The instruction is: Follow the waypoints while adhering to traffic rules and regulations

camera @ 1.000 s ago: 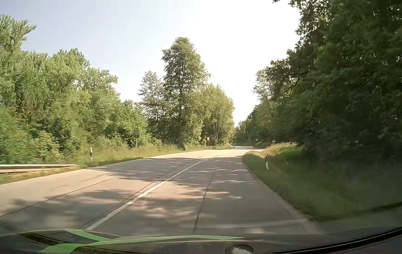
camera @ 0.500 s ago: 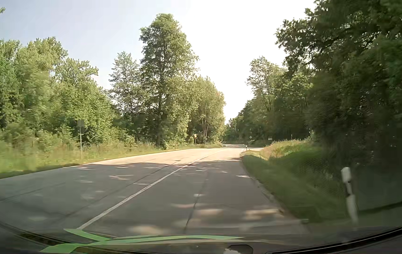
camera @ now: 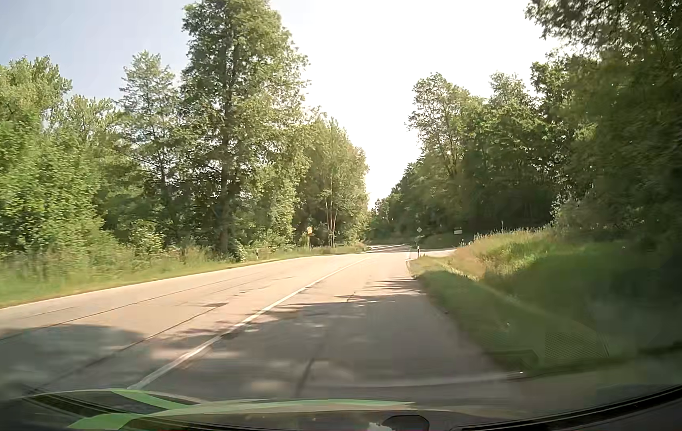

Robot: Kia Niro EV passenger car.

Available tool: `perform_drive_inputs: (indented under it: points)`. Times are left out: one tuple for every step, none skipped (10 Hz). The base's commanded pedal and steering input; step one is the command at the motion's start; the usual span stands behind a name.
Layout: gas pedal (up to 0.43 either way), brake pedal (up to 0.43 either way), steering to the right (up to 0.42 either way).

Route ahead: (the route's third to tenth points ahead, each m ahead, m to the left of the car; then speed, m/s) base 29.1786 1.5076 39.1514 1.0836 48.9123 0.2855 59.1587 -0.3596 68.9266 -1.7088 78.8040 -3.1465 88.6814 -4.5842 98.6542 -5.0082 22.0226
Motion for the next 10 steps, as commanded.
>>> perform_drive_inputs:
  points:
    - [0.177, 0.0, 0.005]
    - [0.177, 0.0, 0.005]
    - [0.177, 0.0, 0.005]
    - [0.177, 0.0, 0.006]
    - [0.177, 0.0, 0.008]
    - [0.189, 0.0, 0.009]
    - [0.197, 0.0, 0.012]
    - [0.197, 0.0, 0.013]
    - [0.197, 0.0, 0.014]
    - [0.15, 0.0, 0.013]
